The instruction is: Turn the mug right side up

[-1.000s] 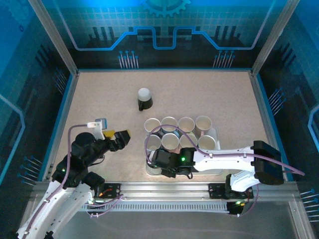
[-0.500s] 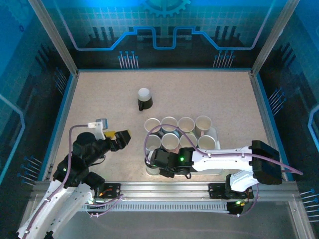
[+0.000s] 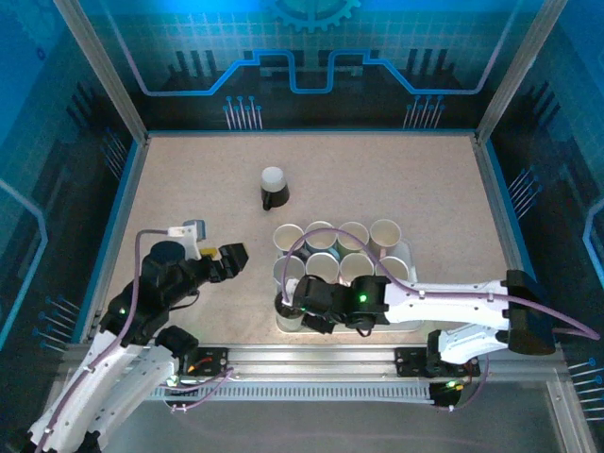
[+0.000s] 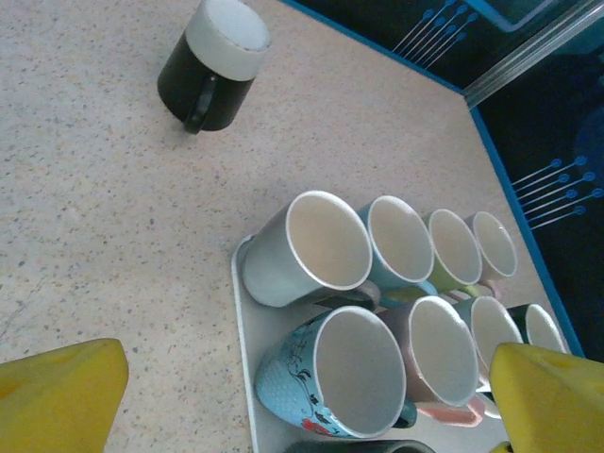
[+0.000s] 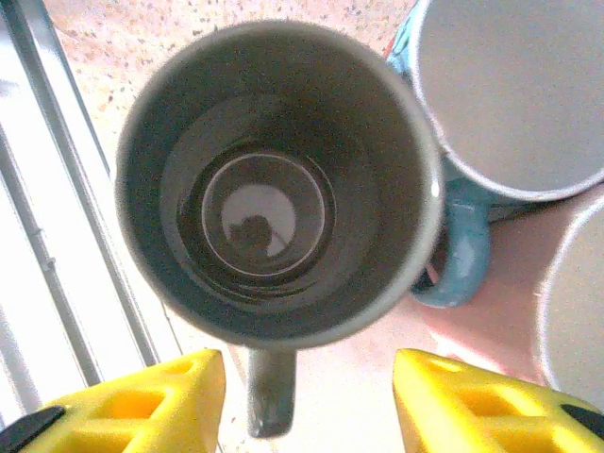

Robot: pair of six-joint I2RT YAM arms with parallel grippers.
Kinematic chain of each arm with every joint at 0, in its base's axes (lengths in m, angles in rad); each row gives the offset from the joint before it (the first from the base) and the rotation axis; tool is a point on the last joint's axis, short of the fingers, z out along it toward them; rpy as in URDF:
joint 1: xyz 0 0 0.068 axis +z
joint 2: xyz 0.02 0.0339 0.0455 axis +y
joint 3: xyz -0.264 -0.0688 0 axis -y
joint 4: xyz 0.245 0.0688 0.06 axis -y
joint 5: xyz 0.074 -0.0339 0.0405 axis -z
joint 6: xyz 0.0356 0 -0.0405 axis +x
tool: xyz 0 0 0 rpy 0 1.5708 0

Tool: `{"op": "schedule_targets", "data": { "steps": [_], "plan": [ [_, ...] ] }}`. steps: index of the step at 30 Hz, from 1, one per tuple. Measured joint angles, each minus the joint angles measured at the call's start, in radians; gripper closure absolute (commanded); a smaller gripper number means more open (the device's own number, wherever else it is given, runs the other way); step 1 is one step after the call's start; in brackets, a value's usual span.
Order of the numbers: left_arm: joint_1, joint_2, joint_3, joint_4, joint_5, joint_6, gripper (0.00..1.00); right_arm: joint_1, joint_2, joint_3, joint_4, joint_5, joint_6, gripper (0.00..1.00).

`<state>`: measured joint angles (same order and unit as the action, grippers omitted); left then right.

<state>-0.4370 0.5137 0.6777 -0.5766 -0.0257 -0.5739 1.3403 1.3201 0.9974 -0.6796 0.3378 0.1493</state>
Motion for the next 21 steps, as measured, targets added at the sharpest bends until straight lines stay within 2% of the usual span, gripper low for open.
{"op": "schedule_targets", "data": {
  "steps": [4, 10, 15, 21],
  "plan": [
    [0.0, 0.117, 0.063, -0.014, -0.004, 0.0, 0.01, -0.012, -0.062, 0.029, -0.045, -0.01, -0.013, 0.42],
    [0.0, 0.447, 0.269, 0.006, 0.007, 0.054, 0.01, -0.076, -0.199, 0.065, -0.038, -0.056, -0.027, 0.42],
    [0.0, 0.746, 0.493, 0.011, -0.04, 0.214, 0.01, -0.117, -0.268, 0.064, -0.006, -0.066, -0.031, 0.41],
    [0.031, 1.053, 0.753, 0.017, -0.135, 0.428, 0.01, -0.12, -0.294, 0.051, 0.024, -0.062, -0.039, 0.4]
  ]
}}
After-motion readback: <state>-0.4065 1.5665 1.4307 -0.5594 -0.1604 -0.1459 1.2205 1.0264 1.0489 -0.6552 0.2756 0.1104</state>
